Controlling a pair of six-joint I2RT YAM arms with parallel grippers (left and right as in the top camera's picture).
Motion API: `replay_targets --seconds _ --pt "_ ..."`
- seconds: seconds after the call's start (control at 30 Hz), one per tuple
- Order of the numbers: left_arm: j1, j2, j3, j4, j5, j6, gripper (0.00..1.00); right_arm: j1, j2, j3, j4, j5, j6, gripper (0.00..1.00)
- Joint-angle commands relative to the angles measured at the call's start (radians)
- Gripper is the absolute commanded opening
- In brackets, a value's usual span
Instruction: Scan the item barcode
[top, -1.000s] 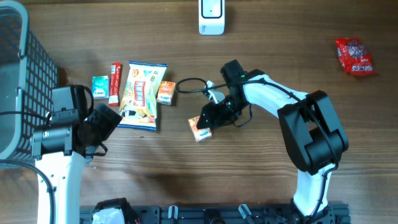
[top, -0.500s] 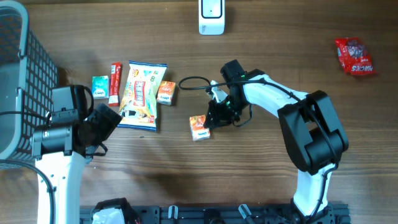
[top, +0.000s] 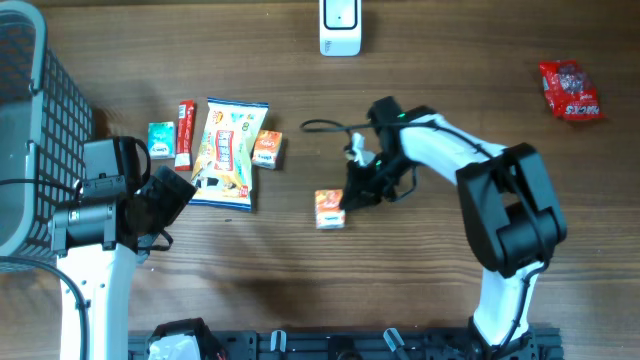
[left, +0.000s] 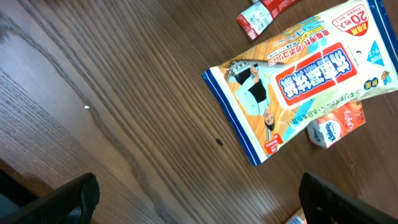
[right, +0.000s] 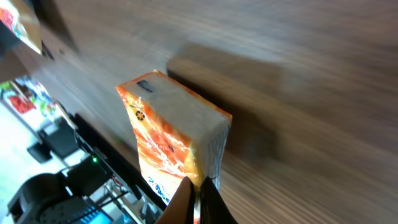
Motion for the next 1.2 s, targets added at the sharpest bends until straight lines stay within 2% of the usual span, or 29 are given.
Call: replay_targets --seconds 0.0,0.1,0.3,0.5,0.6,0.8,0.97,1.17 --pt "0.006 0.004 0.015 0.004 -0.021 -0.017 1.00 -0.069 -0.053 0.052 -0.098 0.179 -0.055 0.04" --pt "0.006 0.004 0.015 0.008 -0.021 -0.018 1.00 -0.084 -0.120 0.060 -0.156 0.332 -0.043 0.04" --pt "0.006 0.004 0.015 0.011 -0.021 -0.017 1.00 -0.067 -0.284 0.060 -0.238 0.789 0.166 0.04" --pt "0.006 0.004 0.015 0.015 -0.021 -0.018 1.00 -0.005 -0.380 0.060 -0.255 0.942 0.224 0.04" --pt "0.006 0.004 0.015 0.019 -0.021 -0.018 1.00 0.072 -0.368 0.047 -0.260 1.067 0.349 0.04" --pt "0.006 0.004 0.015 0.013 -0.021 -0.017 1.00 0.179 -0.300 0.032 -0.247 1.187 0.462 0.04" --pt "0.006 0.004 0.015 0.014 -0.021 -0.017 1.00 0.224 -0.225 0.032 -0.245 1.181 0.521 0.04" --pt "0.006 0.004 0.015 0.014 -0.021 -0.017 1.00 0.239 -0.197 0.034 -0.246 1.157 0.524 0.05"
